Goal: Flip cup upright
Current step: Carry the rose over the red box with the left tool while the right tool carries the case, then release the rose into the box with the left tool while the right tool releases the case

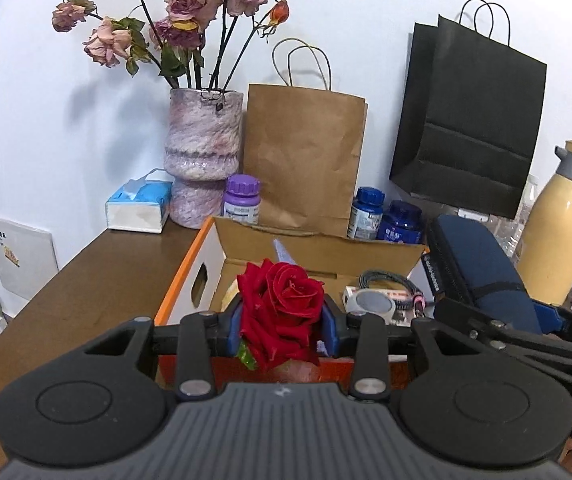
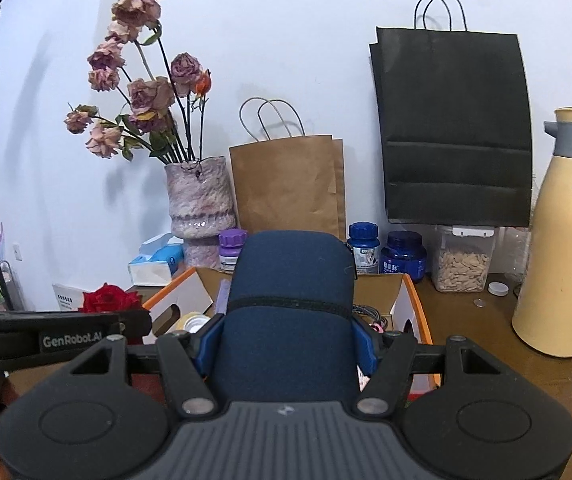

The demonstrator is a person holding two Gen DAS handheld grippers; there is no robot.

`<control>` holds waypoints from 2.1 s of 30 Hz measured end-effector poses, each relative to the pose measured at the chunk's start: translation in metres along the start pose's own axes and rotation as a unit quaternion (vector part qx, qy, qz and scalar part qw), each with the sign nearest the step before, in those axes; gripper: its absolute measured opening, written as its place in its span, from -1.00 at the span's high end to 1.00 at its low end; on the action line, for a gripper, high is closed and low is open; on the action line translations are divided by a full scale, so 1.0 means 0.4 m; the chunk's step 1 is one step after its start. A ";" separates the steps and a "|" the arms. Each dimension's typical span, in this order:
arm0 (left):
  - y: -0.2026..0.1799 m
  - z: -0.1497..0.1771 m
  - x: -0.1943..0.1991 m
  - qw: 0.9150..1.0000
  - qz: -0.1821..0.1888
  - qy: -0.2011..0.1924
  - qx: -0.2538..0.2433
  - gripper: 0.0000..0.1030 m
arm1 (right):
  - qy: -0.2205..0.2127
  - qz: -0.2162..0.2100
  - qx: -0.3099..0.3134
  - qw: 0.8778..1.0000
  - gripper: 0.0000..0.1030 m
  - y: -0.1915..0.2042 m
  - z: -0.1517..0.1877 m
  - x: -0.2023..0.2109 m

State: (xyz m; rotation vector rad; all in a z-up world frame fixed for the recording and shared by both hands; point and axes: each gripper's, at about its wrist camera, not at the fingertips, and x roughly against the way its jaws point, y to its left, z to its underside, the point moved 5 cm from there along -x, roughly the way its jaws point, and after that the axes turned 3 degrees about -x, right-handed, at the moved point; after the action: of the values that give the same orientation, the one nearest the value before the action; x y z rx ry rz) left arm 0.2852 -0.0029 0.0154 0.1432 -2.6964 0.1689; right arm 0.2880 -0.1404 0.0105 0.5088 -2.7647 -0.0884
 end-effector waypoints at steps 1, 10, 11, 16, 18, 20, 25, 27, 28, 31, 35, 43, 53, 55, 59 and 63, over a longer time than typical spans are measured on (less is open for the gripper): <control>0.000 -0.006 -0.007 1.000 0.000 -0.002 0.001 0.26 | 0.002 0.001 0.001 1.000 -0.23 -0.001 -0.005 -0.010; -0.009 -0.050 -0.079 1.000 0.002 -0.007 0.006 0.26 | 0.009 0.011 0.005 1.000 -0.23 -0.020 -0.042 -0.089; -0.011 -0.052 -0.087 1.000 0.002 -0.006 0.005 0.26 | 0.009 0.012 0.005 1.000 -0.23 -0.023 -0.046 -0.096; -0.017 -0.063 -0.127 1.000 0.001 -0.006 0.000 0.26 | 0.012 0.017 0.005 1.000 -0.23 -0.039 -0.062 -0.134; -0.018 -0.067 -0.147 1.000 0.001 -0.004 -0.003 0.26 | 0.014 0.019 0.006 1.000 -0.23 -0.045 -0.068 -0.151; -0.019 -0.069 -0.165 1.000 -0.001 -0.001 -0.006 0.26 | 0.017 0.021 0.007 1.000 -0.23 -0.051 -0.074 -0.168; -0.018 -0.073 -0.209 1.000 -0.004 0.006 -0.015 0.26 | 0.024 0.020 0.016 0.999 -0.23 -0.055 -0.082 -0.212; -0.016 -0.075 -0.227 1.000 -0.006 0.009 -0.018 0.26 | 0.030 0.020 0.020 0.999 -0.23 -0.055 -0.083 -0.230; -0.015 -0.076 -0.234 1.000 -0.007 0.010 -0.019 0.26 | 0.033 0.020 0.022 0.999 -0.23 -0.055 -0.082 -0.240; -0.012 -0.076 -0.257 1.000 -0.008 0.015 -0.025 0.26 | 0.041 0.020 0.027 0.999 -0.23 -0.055 -0.079 -0.264; -0.010 -0.072 -0.282 0.999 -0.010 0.022 -0.034 0.26 | 0.049 0.021 0.032 0.998 -0.23 -0.058 -0.072 -0.290; -0.006 -0.069 -0.298 0.999 -0.005 0.030 -0.040 0.17 | 0.067 0.026 0.032 0.997 -0.26 -0.072 -0.054 -0.317; 0.018 -0.080 -0.299 0.999 -0.032 0.019 -0.030 -0.97 | 0.064 0.039 0.010 0.997 -1.00 -0.102 -0.063 -0.316; 0.018 -0.080 -0.300 0.999 -0.033 0.019 -0.030 -1.00 | 0.064 0.040 0.008 0.997 -1.00 -0.104 -0.063 -0.316; 0.020 -0.080 -0.298 0.999 -0.036 0.019 -0.029 -1.00 | 0.064 0.039 0.008 0.997 -1.00 -0.103 -0.064 -0.315; 0.022 -0.080 -0.296 0.999 -0.039 0.019 -0.026 -1.00 | 0.063 0.037 0.008 0.997 -1.00 -0.102 -0.066 -0.311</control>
State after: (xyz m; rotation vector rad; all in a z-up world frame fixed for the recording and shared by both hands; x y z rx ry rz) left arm 0.4040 0.0189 -0.0072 0.2278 -2.6501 0.0754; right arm 0.4204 -0.1342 -0.0075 0.4023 -2.6597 -0.0176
